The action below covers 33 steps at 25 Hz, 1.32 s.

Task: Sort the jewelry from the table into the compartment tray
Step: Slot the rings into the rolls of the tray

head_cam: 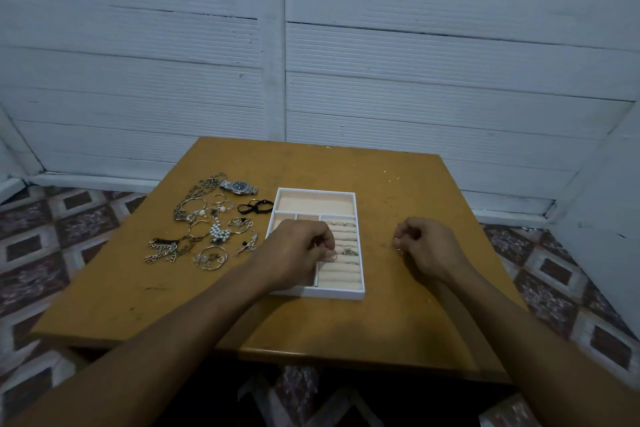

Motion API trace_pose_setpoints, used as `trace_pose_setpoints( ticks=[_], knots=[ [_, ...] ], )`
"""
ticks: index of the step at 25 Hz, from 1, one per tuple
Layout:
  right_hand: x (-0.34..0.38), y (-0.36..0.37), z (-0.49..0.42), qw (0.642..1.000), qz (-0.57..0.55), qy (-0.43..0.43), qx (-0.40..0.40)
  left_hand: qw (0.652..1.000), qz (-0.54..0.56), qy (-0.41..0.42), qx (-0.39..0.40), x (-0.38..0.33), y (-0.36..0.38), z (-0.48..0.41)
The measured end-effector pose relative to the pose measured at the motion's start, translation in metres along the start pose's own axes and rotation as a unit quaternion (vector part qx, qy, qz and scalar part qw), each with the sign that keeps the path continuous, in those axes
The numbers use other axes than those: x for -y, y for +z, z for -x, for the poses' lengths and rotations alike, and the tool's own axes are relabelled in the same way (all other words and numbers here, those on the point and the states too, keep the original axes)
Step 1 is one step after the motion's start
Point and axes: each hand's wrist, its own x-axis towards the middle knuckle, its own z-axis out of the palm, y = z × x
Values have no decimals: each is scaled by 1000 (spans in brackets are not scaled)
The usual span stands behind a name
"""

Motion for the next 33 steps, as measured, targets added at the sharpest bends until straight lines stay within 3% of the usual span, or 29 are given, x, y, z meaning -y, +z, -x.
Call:
trace_pose_setpoints(
  ticks=[5, 17, 25, 33],
  knots=[
    [36, 5, 19, 987, -153, -3, 50, 1000, 2, -11, -12, 0, -6, 7],
    [61, 24, 44, 992, -72, -82, 71, 999, -40, -6, -2, 5, 1, 14],
    [61, 24, 47, 992, -32, -108, 59, 989, -127, 76, 10, 3, 6, 15],
    [57, 23, 47, 992, -10, -113, 52, 979, -174, 106, 1, 9, 7, 24]
  ],
)
